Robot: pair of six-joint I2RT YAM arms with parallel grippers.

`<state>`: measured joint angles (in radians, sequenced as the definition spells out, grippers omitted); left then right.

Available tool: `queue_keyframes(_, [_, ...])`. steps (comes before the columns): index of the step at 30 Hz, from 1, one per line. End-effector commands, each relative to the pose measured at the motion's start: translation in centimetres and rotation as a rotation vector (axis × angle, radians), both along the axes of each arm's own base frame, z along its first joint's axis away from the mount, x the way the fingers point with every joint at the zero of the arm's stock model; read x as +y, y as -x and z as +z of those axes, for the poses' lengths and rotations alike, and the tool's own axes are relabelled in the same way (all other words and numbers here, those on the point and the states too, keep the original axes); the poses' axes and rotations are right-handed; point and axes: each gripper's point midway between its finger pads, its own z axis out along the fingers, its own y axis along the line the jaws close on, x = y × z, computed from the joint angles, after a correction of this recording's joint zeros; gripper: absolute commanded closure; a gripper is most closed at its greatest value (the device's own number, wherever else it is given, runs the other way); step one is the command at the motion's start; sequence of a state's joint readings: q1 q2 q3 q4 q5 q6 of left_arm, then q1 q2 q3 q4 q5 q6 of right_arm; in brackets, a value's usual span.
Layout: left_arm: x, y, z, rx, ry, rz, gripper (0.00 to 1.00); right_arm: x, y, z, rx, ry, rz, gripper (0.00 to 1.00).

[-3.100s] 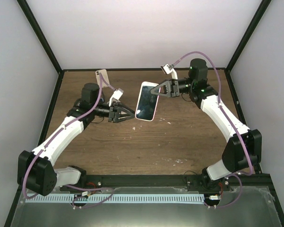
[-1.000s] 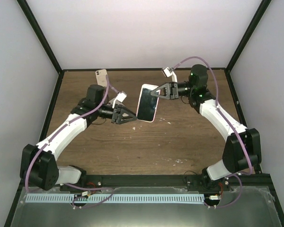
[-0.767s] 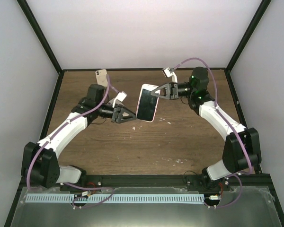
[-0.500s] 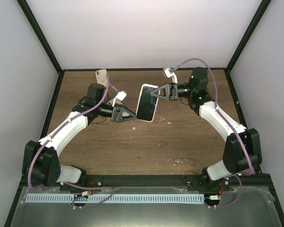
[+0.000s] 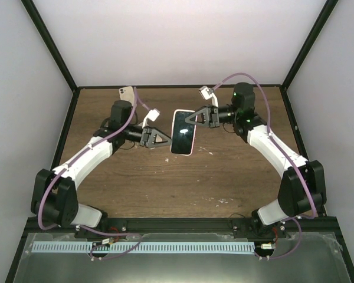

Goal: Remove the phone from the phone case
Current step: Remove the phone case from the phone.

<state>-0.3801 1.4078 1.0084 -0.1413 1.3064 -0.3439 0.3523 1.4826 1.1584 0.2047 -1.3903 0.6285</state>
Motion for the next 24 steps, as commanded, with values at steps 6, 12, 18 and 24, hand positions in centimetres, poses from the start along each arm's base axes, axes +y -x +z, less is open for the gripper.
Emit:
queue_keyframes(6, [-3.1,-3.1,5.4,-0.203,0.117,0.050,0.56,4.7,5.5,0.3,0.008,-0.011,0.241,0.99])
queue_keyframes(12, [-3.5,-3.5,5.2,-0.211,0.105,0.071,0.48,5.7,5.8,0.2,0.018,-0.015,0.257,0.99])
queue_keyframes(18, [-2.5,-7.0,3.0,-0.227,-0.024,0.260,0.48,5.8,5.5,0.2,0.069,-0.014,0.219,0.99])
queue_keyframes(24, [-0.2,-9.4,3.3,-0.175,0.003,0.360,0.50,5.5,4.1,0.4,0.097,-0.015,0.176,0.99])
